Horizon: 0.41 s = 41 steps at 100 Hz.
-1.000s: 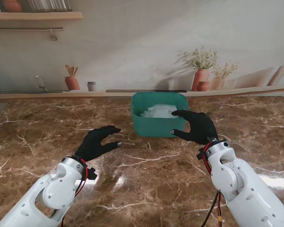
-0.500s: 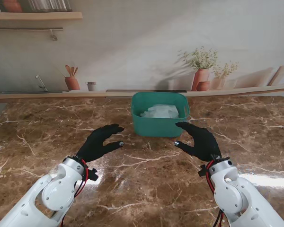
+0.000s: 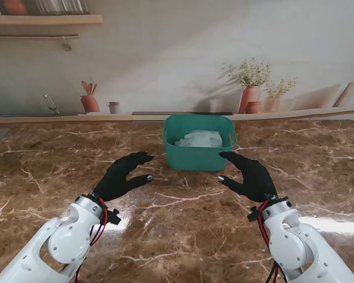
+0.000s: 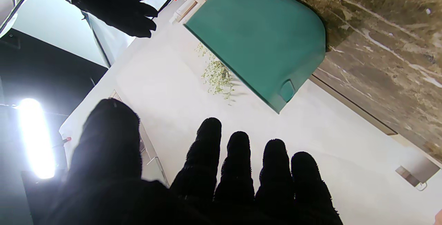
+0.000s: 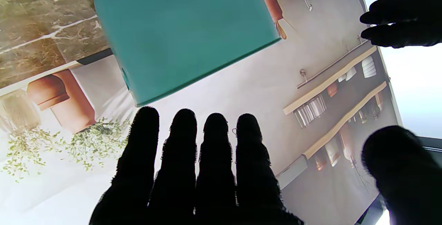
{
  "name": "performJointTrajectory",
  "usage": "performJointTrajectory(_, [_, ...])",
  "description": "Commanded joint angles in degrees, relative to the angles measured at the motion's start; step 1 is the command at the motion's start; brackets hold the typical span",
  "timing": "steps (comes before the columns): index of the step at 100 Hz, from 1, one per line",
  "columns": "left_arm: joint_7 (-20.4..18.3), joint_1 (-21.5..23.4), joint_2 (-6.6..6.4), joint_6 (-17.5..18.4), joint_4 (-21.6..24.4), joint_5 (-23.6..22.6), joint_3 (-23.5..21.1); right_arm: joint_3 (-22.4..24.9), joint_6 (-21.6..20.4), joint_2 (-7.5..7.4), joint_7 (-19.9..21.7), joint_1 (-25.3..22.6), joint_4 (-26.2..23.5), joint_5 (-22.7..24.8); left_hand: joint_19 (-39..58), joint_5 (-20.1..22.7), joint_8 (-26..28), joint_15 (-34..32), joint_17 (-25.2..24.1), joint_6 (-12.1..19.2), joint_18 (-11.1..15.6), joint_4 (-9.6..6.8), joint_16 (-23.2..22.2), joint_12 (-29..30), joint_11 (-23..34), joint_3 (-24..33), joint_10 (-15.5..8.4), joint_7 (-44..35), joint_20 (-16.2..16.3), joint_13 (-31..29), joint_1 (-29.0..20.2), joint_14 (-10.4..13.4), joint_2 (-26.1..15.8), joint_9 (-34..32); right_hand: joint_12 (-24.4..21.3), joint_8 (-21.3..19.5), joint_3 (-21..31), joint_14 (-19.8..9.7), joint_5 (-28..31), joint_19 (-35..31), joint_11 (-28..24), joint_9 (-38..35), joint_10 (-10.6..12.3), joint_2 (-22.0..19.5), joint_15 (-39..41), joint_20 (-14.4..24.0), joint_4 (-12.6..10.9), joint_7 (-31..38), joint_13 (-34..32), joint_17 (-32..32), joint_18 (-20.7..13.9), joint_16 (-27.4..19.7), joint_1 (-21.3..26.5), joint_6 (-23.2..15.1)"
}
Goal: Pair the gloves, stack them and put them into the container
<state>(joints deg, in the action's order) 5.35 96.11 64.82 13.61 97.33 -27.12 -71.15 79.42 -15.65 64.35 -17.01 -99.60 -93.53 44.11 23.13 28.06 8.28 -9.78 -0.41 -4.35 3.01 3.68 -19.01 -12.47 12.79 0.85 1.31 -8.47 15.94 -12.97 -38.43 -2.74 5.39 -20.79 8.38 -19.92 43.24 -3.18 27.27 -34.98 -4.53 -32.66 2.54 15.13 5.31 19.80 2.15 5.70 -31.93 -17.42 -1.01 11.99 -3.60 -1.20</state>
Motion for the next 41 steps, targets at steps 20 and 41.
performJointTrajectory(20, [0.8,0.0,0.01,-0.6,0.6,-0.4,0.4,0.1,-0.6,0.06,0.0,-0.6,-0.6,0.5,0.8,0.0,-0.5,1.6,0.2,0.0,3.5,-2.11,0.6,0.8,-0.6,-1.6,-1.4,0.3,-1.3,1.9,2.4,2.9,-2.3,1.0,-0.4,0.2,-1.4,0.0,-0.9,0.3,0.1,0.9,0.3,0.0,-0.1,-1.2,-1.8,0.2,1.6,0.6,-0.9,-1.3,0.0,-0.9])
performJointTrajectory(41, [0.7,-0.5,0.07,-1.2,0.1,0.1,1.3,0.4,-0.9,0.03,-0.3,-0.7,-0.7,1.0,0.8,0.0,-0.5,1.7,0.1,0.1,3.6,-2.11,0.6,0.8,-0.7,-1.6,-1.4,0.2,-1.8,1.8,2.3,3.1,-2.4,0.9,-0.3,0.1,-1.6,-0.1,-0.7,0.0,0.0,0.6,0.3,0.3,-0.1,-1.2,-1.7,0.5,1.4,0.4,-0.8,-1.2,0.5,-0.7])
